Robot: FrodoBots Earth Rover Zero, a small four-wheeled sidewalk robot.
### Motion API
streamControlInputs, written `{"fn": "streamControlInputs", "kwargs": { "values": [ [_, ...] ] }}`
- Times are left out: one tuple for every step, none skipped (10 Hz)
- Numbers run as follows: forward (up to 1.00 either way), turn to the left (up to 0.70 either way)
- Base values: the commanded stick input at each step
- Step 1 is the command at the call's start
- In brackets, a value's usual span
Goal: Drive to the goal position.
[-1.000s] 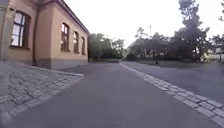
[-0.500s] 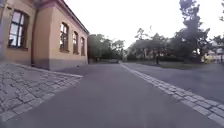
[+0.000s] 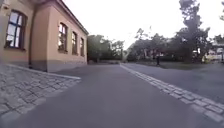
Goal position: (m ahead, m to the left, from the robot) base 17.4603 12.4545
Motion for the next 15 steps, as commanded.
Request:
{"fn": "streamControlInputs", "kwargs": {
  "values": [
    [0.5, 0.0],
    [0.5, 0.0],
    [0.5, 0.0],
    [0.5, 0.0],
    [0.5, 0.0],
    [0.5, 0.0],
    [0.5, 0.0],
    [0.5, 0.0],
    [0.5, 0.0],
    [0.5, 0.0],
    [0.5, 0.0],
    [0.5, 0.0],
    [0.5, 0.0],
    [0.5, 0.0],
    [0.5, 0.0]
  ]
}}
